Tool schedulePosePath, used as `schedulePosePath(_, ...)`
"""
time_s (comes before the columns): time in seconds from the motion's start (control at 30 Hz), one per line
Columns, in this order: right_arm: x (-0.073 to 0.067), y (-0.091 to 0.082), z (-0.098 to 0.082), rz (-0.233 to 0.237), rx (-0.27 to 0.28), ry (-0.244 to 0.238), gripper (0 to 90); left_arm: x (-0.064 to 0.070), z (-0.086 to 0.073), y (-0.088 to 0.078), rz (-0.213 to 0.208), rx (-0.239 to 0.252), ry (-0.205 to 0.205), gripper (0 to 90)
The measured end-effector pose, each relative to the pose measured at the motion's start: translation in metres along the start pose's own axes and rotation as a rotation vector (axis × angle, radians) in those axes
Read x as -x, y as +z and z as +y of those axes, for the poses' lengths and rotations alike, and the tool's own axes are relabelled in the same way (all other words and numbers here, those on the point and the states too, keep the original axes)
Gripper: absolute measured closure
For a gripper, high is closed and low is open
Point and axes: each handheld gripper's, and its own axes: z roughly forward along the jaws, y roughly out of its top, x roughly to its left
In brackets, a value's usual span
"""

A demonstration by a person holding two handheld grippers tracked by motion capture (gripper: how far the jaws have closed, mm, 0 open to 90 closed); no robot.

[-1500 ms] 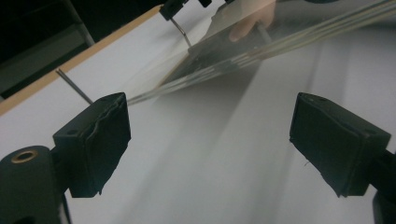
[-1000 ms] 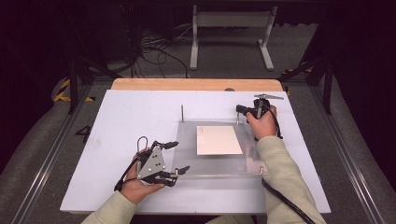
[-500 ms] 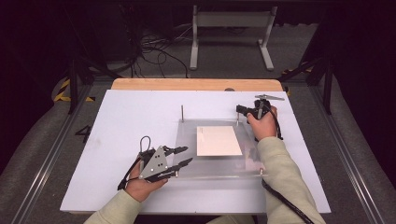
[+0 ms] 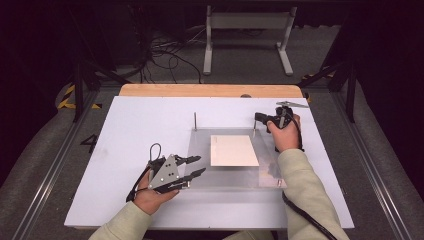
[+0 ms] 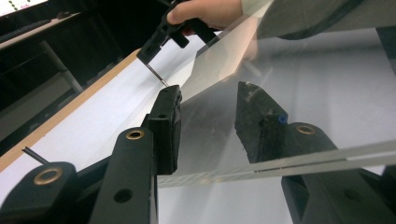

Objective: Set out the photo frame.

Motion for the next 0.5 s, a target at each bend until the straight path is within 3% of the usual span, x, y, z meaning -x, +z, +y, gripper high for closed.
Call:
schedulePosePath(0.1, -0.001, -0.011, 0.0, 0.022, 0.042, 0.007, 70.8, -0.001, 0.001, 0.0, -0.004, 0.001, -0.004, 59.6)
schedulePosePath(0.17, -0.005, -0.025, -0.001, 0.037, 0.056, -0.043, 66.5, -0.003, 0.002, 0.0, -0.006, 0.0, -0.003, 59.7)
schedulePosePath(0.3, -0.008, -0.039, -0.002, 0.047, 0.079, -0.072, 62.5, -0.003, 0.004, 0.0, -0.008, -0.001, -0.014, 59.7)
schedulePosePath(0.33, -0.012, -0.052, -0.003, 0.054, 0.101, -0.101, 60.1, -0.004, 0.004, 0.0, -0.009, -0.002, -0.013, 59.7)
schedulePosePath(0.4, -0.014, -0.058, -0.004, 0.055, 0.102, -0.121, 58.3, -0.005, 0.005, 0.0, -0.009, -0.003, -0.017, 59.7)
schedulePosePath(0.43, -0.018, -0.07, -0.006, 0.058, 0.104, -0.164, 55.4, -0.005, 0.006, 0.0, -0.01, -0.005, -0.017, 59.7)
schedulePosePath(0.5, -0.02, -0.074, -0.007, 0.062, 0.104, -0.177, 54.1, -0.006, 0.006, 0.0, -0.011, -0.007, -0.015, 59.8)
